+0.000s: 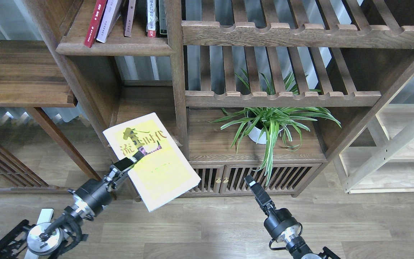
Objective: Organize books on shelf
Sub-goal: 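Lift the yellow-green book with the left gripper up toward the top shelf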
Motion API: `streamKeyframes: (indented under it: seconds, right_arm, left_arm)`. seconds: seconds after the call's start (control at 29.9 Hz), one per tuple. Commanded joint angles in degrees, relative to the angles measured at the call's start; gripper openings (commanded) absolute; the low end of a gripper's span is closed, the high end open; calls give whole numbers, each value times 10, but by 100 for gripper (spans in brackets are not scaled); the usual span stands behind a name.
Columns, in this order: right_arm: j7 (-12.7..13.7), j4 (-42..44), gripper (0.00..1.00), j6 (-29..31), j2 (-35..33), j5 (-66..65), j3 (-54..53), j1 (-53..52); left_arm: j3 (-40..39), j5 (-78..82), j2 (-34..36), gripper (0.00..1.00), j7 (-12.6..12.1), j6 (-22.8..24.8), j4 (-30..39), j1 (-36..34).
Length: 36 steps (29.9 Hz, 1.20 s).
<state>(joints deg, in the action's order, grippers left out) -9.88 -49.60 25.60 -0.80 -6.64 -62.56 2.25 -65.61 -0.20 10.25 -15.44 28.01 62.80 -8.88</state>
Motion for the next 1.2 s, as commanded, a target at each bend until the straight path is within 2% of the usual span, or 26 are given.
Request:
streamKeyframes:
  seconds: [0.0,0.13,0.27,0.4,0.5,0.74,0.87,1.07,1.17]
  right_arm:
    - [0,21,95,0,6,0,2,-14]
    - [0,28,95,0,8,0,3,-23]
    - [-1,28,95,0,8,1,2,-23]
    - [-3,29,95,1,8,5,2,-20]
    - [-10,28,95,1,8,5,2,-18]
    - [-11,28,95,1,8,5,1,-13]
    - [-11,28,95,1,8,5,0,-13]
    - [-11,29,95,1,8,5,0,-12]
    - [-11,29,95,1,8,4,0,-12]
  left_arm:
    - [-29,52,-9,0,15,0,-38,4]
    - [-40,73,-17,0,16,0,-42,-2]
    - [-103,149,-37,0,20,0,-48,18]
    - [-139,217,-70,0,52,0,-73,22]
    - [-150,239,-88,0,51,0,-61,22]
    - [-155,292,-86,0,43,0,63,53]
    - [-173,321,-75,0,36,0,151,97]
    - [-236,347,-70,0,36,0,231,146]
    - [-255,347,-69,0,36,0,250,152]
